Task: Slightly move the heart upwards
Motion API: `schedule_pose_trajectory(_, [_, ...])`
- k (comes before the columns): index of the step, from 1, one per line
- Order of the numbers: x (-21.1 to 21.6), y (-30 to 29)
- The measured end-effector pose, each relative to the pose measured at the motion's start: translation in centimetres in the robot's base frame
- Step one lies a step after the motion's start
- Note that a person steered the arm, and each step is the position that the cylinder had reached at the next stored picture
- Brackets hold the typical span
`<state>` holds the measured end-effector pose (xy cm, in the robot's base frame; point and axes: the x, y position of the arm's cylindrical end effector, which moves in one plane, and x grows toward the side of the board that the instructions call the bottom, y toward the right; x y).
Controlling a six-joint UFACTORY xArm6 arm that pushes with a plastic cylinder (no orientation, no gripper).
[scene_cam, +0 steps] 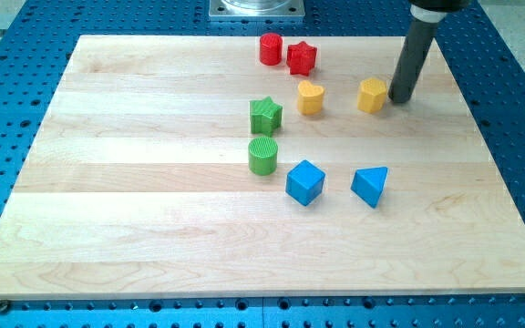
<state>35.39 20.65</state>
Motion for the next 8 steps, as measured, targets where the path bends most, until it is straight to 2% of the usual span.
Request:
schedule_pose_trajectory(1, [5.3, -2.4])
schedule_pose_trajectory(2, [4.8, -8.7])
schedule_pose_trajectory(3, [3.8, -10.9])
schedule_pose_trajectory(4, [3.5, -9.3])
schedule_pose_trajectory(7, [0.8, -12.9])
schedule_pose_trajectory(8, [1.9, -10.6])
